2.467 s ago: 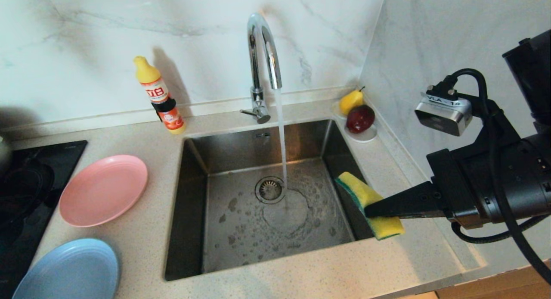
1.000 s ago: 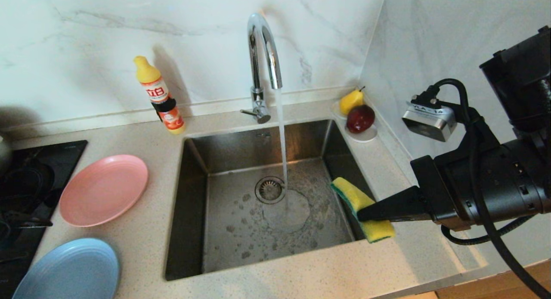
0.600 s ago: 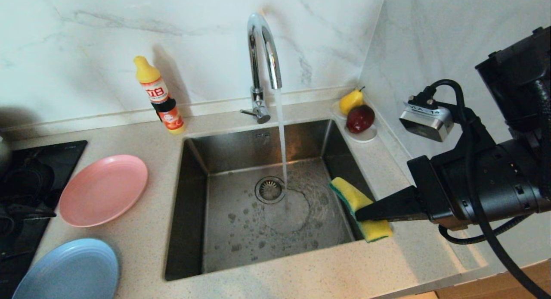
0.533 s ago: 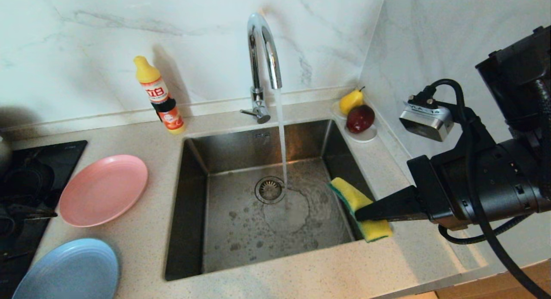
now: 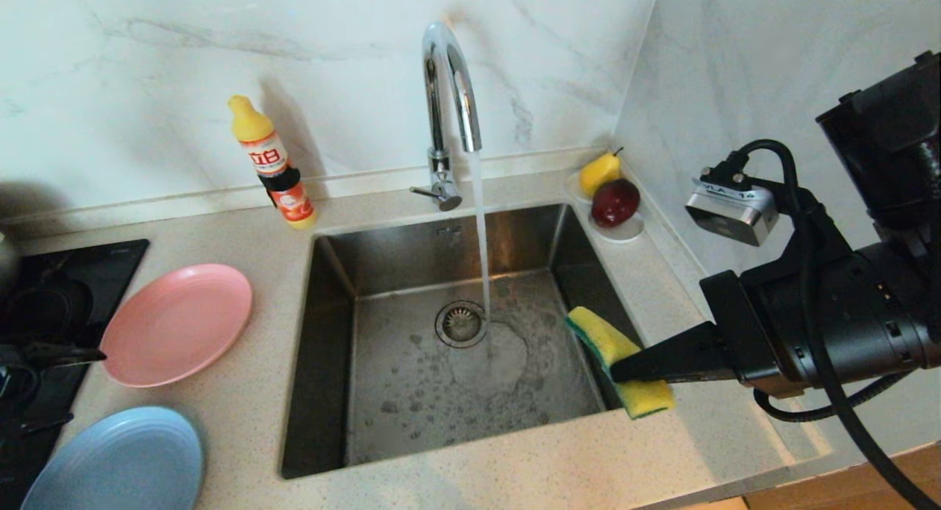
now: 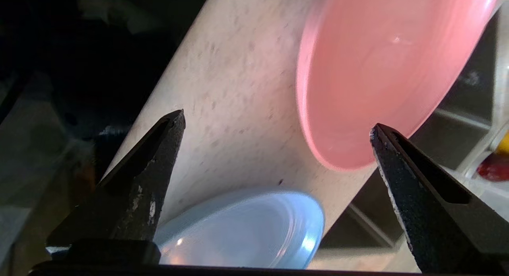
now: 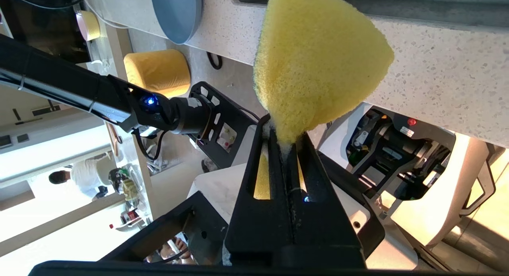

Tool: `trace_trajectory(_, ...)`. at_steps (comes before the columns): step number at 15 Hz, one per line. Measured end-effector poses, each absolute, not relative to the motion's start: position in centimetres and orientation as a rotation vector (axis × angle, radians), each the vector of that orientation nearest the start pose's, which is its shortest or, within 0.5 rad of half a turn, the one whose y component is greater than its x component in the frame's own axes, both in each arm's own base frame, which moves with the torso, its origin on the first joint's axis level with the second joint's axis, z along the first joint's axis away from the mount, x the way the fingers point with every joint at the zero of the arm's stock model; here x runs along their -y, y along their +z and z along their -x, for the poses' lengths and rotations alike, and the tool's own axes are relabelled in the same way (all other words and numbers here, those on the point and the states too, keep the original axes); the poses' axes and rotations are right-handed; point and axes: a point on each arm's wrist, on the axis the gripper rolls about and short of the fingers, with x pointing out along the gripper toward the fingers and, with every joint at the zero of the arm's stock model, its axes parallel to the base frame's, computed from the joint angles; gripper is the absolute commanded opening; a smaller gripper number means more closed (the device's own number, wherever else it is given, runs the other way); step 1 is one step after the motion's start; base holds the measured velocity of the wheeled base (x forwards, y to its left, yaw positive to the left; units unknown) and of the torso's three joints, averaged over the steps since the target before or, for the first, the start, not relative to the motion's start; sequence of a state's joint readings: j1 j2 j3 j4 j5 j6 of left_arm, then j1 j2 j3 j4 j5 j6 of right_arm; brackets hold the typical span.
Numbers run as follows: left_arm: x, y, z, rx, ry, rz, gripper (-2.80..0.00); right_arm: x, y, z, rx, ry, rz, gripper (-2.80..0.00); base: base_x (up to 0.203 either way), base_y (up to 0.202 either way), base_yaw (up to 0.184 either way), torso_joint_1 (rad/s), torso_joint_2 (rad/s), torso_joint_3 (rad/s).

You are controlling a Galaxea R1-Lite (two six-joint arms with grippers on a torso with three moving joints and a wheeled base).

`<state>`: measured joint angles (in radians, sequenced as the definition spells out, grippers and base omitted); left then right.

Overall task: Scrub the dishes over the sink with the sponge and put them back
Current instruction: Wash the plate

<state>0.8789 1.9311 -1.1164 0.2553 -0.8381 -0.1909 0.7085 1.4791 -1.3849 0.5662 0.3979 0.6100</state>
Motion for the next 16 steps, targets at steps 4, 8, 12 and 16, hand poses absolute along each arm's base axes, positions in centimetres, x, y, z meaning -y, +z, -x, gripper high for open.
trace_trajectory(4, -23.8, 12.5, -22.9, -0.677, 0.080, 0.961, 0.00, -15.8, 29.4, -17.1, -0.988, 0.812, -0.418, -2.80, 0.000, 0.000, 0.000, 0.000, 0.00, 0.000)
trace_trajectory(8, -23.3, 12.8, -23.6, -0.657, -0.012, 0.963, 0.00, -15.8, 29.3, -17.1, -0.989, 0.811, -0.417, -2.80, 0.000, 0.000, 0.000, 0.000, 0.00, 0.000)
trace_trajectory(12, -23.1, 12.9, -24.1, -0.649, -0.028, 0.941, 0.00, -15.8, 29.3, -17.1, -0.991, 0.810, -0.417, -2.80, 0.000, 0.000, 0.000, 0.000, 0.00, 0.000)
trace_trajectory(16, -23.2, 12.7, -24.3, -0.639, -0.029, 0.928, 0.00, -15.8, 29.2, -17.1, -0.993, 0.808, -0.417, -2.80, 0.000, 0.000, 0.000, 0.000, 0.00, 0.000)
